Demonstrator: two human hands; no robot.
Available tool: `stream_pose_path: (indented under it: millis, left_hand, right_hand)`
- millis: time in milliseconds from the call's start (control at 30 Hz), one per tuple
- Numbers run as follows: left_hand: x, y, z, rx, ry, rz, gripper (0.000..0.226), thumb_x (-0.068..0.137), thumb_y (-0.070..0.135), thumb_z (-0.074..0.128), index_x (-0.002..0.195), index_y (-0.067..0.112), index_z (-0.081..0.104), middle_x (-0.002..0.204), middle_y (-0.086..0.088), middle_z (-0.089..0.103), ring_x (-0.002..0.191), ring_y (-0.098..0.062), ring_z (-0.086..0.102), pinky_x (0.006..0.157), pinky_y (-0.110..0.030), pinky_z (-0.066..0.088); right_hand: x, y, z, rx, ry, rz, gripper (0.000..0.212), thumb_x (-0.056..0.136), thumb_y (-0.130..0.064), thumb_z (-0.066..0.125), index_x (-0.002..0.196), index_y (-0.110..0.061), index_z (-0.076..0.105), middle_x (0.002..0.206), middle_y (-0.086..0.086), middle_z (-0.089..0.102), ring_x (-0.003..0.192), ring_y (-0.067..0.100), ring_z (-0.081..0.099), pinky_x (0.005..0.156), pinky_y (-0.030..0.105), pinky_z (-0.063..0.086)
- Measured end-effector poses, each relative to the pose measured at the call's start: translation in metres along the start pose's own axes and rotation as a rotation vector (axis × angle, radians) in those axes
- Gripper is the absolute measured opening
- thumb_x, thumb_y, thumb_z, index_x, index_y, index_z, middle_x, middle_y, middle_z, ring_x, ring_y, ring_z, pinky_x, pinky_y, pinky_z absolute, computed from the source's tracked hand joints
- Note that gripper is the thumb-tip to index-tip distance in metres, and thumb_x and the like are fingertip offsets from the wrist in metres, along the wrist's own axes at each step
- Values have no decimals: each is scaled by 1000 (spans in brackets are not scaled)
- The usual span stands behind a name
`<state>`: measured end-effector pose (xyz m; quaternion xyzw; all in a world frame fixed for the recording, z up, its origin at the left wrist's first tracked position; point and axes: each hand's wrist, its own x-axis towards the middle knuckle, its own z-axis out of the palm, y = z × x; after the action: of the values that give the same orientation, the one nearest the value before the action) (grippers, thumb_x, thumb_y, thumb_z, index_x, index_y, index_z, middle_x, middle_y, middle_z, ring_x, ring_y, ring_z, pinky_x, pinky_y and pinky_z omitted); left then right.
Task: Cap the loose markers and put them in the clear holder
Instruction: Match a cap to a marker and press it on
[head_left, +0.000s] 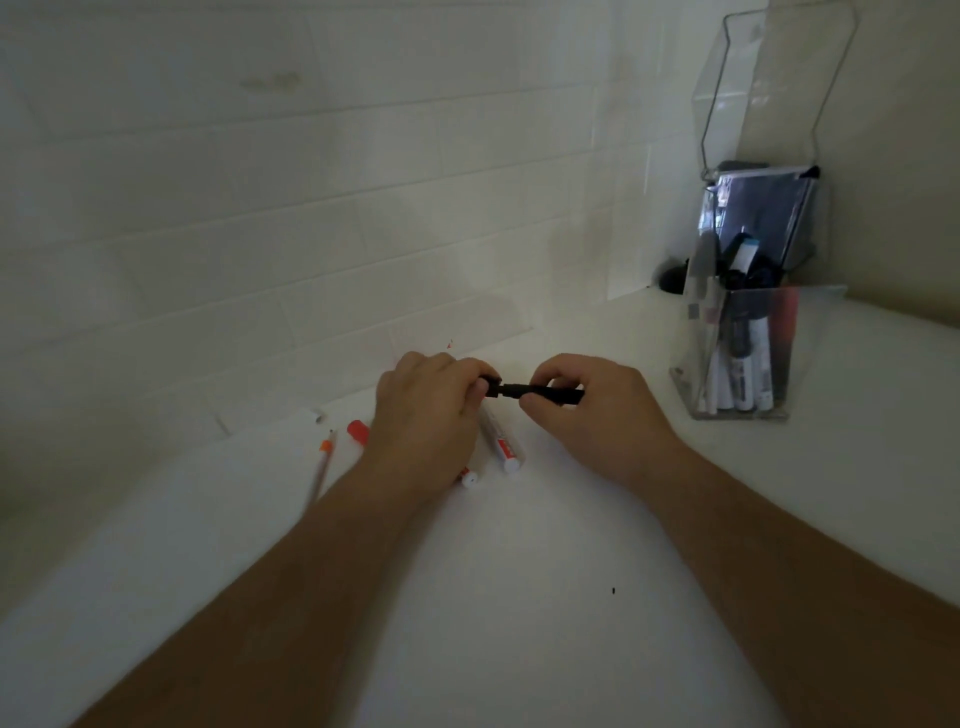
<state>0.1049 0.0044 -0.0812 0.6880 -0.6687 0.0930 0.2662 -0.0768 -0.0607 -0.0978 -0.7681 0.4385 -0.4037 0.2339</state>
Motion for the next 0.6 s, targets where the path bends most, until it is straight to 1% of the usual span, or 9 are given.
stream_pose_path:
  millis: [100,167,233,267,333,433,500,567,600]
  left_hand:
    - [1,4,2,-16,-32,-7,26,102,33,43,117,37,65,98,11,66,102,-20,49,88,-38,38]
    - [1,6,2,-155,-8,-74,20,99,36,51,115,35,64,100,9,69,101,-18,55,89,-38,44]
    - [0,6,1,-307,4,-149,10,97,36,57,106,34,61,97,8,69,94,-12,59,79,-28,46]
    - [0,6,-1,-347,2,-168,5,97,35,57,101,33,60,95,8,68,89,-8,60,72,-22,43]
    - [-3,7,-4,-382,-1,-164,7,99,32,54,97,30,59,88,11,69,76,-2,59,60,-16,38]
    - [-5,11,-8,-416,-1,-160,11,101,30,51,95,28,60,83,13,70,70,1,57,61,-21,39]
    - [-5,12,-9,-479,-7,-179,9,100,30,53,96,29,61,83,14,70,72,-1,59,65,-28,46]
    - [-6,14,-9,-553,9,-190,6,98,28,57,96,30,63,83,14,70,76,-3,62,64,-34,54]
    - [-6,15,-10,-561,26,-187,6,97,26,58,96,30,63,83,14,70,77,-3,62,63,-30,54]
  right_hand:
    - [0,-1,0,-13,-4,-28,8,83,-38,76,84,-30,73,76,-11,69,78,9,65,73,32,55]
    - [0,-1,-1,-6,14,-40,8,84,-37,76,85,-30,74,77,-11,70,79,7,65,75,30,55]
    - [0,-1,-2,-5,26,-54,7,84,-37,75,86,-30,76,78,-11,70,80,6,65,76,30,54]
    - [0,-1,-2,-6,28,-70,7,85,-36,75,87,-30,77,79,-11,70,81,6,65,78,30,54]
    - [0,-1,-2,-30,29,-126,8,87,-36,74,91,-31,78,82,-11,71,82,6,64,81,32,53]
    - [0,-2,-3,-135,36,-202,14,90,-42,70,98,-33,77,84,-9,68,81,10,62,78,36,52]
    - [0,-4,-6,-182,45,-236,15,91,-44,70,99,-33,77,82,-8,66,79,13,61,75,39,52]
    - [0,-6,-9,-196,39,-248,15,92,-44,70,100,-34,78,83,-8,67,80,14,62,74,40,52]
    - [-1,-7,-11,-190,27,-243,16,92,-45,70,100,-34,78,83,-8,68,81,14,62,76,41,52]
